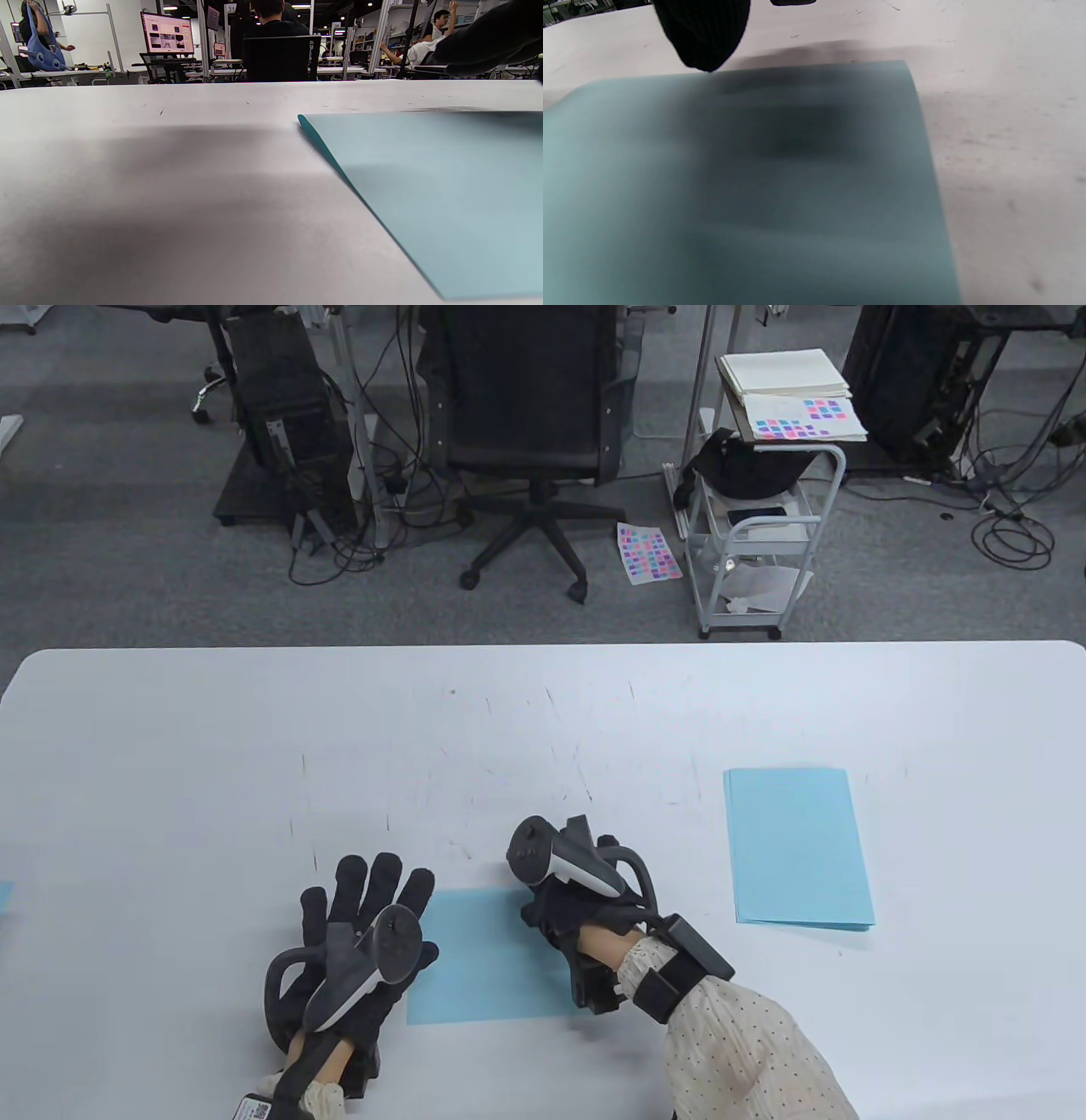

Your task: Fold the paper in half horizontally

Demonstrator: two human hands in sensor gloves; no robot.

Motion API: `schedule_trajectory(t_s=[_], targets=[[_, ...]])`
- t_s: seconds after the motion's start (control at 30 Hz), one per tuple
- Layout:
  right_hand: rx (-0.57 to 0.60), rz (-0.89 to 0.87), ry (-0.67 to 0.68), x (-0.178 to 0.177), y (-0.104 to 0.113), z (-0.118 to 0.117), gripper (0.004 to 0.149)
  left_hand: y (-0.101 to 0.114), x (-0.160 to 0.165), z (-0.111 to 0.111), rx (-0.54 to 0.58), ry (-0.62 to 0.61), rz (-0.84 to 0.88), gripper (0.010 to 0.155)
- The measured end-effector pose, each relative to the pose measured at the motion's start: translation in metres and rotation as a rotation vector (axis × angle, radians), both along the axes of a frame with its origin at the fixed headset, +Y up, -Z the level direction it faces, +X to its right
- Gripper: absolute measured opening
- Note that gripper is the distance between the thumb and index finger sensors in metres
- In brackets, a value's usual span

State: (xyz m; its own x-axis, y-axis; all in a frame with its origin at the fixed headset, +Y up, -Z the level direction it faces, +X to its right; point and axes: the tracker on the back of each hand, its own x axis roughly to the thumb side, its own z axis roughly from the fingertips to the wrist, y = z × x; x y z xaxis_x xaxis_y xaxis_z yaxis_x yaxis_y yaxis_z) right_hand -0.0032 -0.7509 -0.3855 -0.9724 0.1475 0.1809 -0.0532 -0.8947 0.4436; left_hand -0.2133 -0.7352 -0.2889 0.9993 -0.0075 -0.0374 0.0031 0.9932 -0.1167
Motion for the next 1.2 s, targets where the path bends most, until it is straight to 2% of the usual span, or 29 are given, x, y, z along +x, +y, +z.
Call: schedule_trajectory(t_s=[0.17, 0.33, 0.47, 0.53, 0.67, 0.7, 0.97, 1.1, 1.2], targets=[[-0.030, 0.076, 0.035, -0.014, -0.011, -0.005, 0.081, 0.000, -0.003, 0.000, 0.002, 0.004, 0.019, 0.078], [0.011, 0.164, 0.051, -0.022, -0.010, -0.013, 0.074, 0.000, -0.004, 0.000, -0.002, 0.008, 0.029, 0.079], [-0.019, 0.131, 0.025, -0.018, -0.011, -0.019, 0.074, 0.000, -0.004, 0.000, -0.004, 0.004, 0.031, 0.079], [-0.012, 0.120, 0.010, -0.013, -0.011, -0.020, 0.068, 0.000, -0.004, 0.000, -0.006, 0.001, 0.027, 0.079], [0.021, 0.035, -0.059, 0.000, -0.007, -0.022, 0.040, 0.000, -0.004, 0.001, -0.006, -0.002, 0.028, 0.079], [0.015, 0.020, -0.067, 0.003, -0.005, -0.022, 0.037, 0.000, -0.004, 0.001, -0.005, -0.002, 0.027, 0.079], [-0.053, -0.207, -0.165, 0.045, 0.023, -0.018, 0.037, 0.000, -0.005, 0.002, -0.011, 0.000, 0.035, 0.079], [-0.039, -0.348, -0.267, 0.077, 0.039, -0.013, 0.037, 0.000, -0.006, 0.002, -0.010, 0.002, 0.037, 0.078], [0.022, -0.437, -0.385, 0.109, 0.053, -0.011, 0.038, 0.001, -0.007, 0.002, -0.007, 0.005, 0.048, 0.079]])
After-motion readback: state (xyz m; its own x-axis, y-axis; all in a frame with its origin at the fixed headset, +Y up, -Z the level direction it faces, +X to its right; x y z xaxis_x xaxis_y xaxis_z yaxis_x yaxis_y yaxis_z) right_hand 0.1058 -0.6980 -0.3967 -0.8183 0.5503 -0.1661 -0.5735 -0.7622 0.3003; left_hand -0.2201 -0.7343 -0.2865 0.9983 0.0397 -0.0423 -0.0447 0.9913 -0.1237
